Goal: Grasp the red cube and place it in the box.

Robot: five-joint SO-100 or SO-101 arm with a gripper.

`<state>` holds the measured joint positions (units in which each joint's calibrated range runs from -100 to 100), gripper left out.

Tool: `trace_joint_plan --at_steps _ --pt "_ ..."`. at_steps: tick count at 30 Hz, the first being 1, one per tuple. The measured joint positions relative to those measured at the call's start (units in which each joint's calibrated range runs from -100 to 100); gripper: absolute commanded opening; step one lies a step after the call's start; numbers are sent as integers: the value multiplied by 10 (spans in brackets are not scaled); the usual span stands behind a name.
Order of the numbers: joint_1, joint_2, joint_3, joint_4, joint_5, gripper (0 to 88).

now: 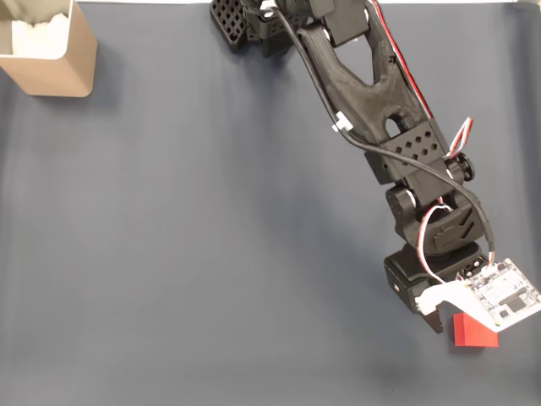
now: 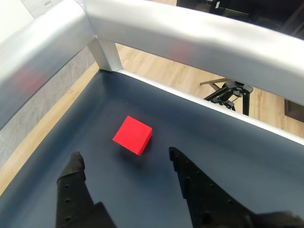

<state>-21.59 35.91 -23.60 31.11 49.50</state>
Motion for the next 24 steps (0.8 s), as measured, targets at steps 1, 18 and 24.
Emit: trace_joint_plan --at_steps 1,18,24 --pt "-2 6 -8 0 0 417" --pt "-12 88 -108 0 -6 427" --pt "-12 100 -108 0 -9 427"
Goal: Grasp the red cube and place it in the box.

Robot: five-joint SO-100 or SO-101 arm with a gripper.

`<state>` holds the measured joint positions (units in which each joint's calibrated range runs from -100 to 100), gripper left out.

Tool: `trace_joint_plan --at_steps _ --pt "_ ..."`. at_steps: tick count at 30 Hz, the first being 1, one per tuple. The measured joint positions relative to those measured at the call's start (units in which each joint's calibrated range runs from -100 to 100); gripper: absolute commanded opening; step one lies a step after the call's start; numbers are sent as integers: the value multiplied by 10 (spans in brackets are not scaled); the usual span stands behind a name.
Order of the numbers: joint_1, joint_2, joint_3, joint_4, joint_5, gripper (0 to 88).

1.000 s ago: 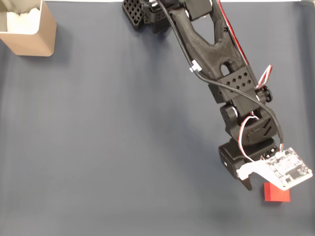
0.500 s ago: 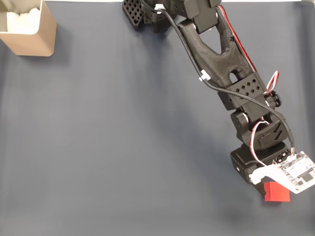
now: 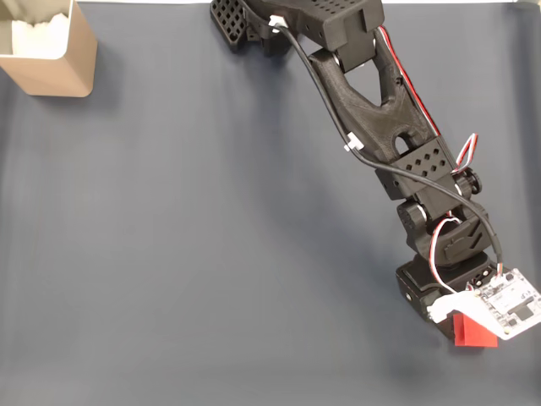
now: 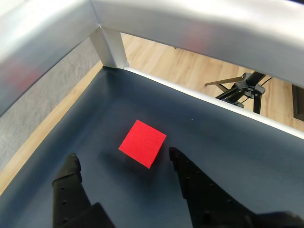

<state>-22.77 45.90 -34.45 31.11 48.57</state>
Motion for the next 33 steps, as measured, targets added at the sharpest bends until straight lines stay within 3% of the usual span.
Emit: trace_joint_plan --at_steps 33 --pt "-24 21 -54 0 -2 416"
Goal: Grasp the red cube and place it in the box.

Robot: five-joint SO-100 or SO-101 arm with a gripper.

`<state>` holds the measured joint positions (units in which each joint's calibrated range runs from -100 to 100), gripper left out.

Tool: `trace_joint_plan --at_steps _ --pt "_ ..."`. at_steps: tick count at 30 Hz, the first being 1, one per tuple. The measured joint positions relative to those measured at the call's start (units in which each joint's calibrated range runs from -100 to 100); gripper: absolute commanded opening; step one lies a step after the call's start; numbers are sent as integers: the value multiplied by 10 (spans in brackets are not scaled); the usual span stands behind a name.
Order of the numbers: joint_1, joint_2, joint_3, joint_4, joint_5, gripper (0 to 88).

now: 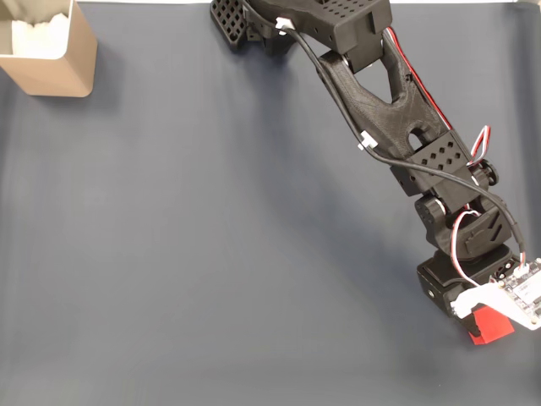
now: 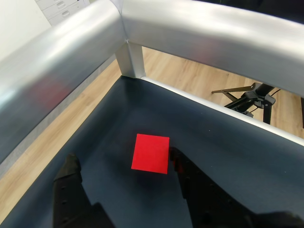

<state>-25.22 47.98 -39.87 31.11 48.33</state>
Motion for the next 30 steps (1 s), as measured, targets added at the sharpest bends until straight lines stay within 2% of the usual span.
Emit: trace_joint_plan --at_steps 8,17,30 --pt "-1 11 0 -1 0 396" --pt "-1 10 0 -1 0 322" --pt "-1 10 0 -1 4 162"
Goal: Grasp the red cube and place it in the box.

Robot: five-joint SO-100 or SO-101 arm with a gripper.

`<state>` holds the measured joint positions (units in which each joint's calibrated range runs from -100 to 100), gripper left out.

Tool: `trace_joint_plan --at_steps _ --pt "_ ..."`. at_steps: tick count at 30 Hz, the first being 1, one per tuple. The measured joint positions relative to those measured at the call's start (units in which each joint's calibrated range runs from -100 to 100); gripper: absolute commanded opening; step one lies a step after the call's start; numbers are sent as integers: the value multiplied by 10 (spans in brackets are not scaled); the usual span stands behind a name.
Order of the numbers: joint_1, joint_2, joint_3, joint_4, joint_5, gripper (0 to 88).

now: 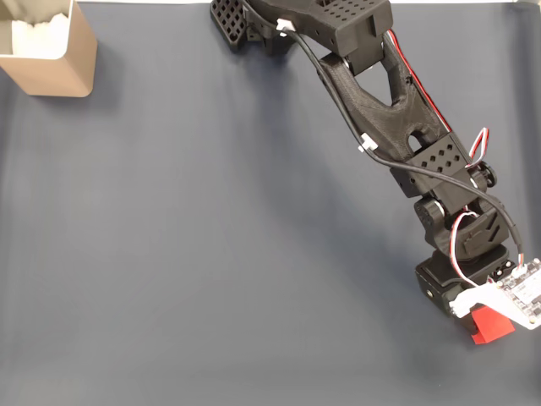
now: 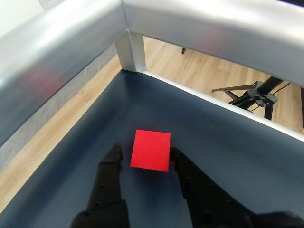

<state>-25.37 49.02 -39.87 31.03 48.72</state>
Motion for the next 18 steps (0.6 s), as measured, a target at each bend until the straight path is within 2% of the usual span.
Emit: trace_joint_plan --at_steps 12,18 --pt "0 0 0 13 13 2" --pt "0 -2 0 18 17 0"
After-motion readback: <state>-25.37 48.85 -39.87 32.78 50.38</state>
